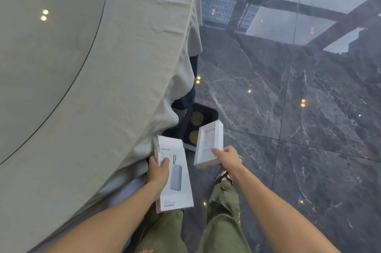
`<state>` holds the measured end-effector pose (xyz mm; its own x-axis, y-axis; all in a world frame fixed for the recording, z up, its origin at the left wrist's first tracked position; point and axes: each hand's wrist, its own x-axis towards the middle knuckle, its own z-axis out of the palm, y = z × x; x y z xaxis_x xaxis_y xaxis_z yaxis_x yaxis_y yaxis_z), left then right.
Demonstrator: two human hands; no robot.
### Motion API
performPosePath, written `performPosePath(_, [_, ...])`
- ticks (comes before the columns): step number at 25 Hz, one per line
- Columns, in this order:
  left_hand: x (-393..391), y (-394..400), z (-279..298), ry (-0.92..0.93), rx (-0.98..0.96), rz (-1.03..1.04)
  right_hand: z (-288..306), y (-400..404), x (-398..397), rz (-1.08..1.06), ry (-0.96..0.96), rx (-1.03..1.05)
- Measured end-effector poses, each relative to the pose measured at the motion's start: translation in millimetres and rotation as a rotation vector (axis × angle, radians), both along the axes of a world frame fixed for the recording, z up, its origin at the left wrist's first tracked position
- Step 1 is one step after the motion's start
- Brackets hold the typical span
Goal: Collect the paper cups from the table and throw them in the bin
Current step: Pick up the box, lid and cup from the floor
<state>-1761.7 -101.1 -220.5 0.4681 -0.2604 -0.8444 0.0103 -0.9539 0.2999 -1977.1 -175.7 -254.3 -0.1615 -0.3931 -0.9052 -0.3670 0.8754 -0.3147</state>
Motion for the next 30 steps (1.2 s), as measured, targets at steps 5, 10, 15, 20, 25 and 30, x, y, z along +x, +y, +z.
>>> performPosePath(5, [6.3,1.1,-11.4,0.081,-0.042,-0.038,-24.7,-27.6,20.8,0.097,0.0,-0.053])
performPosePath(10, [3.8,-16.1,-13.5,0.117,-0.095,0.063,-14.6,-24.2,22.3,0.114,-0.068,-0.007])
performPosePath(15, [-5.1,-31.3,-19.2,0.181,-0.103,0.131,-5.9,10.5,12.8,0.192,-0.49,0.398])
performPosePath(20, [-5.5,-27.7,-24.3,0.253,-0.035,0.123,-8.2,26.3,12.7,0.012,-0.449,0.319])
performPosePath(25, [-11.1,-18.0,-33.2,0.447,0.065,-0.013,-21.9,13.0,13.4,-0.139,-0.129,0.132])
performPosePath(30, [-27.6,-14.7,-48.8,0.481,0.102,-0.088,-40.4,-0.7,21.3,0.107,0.02,0.096])
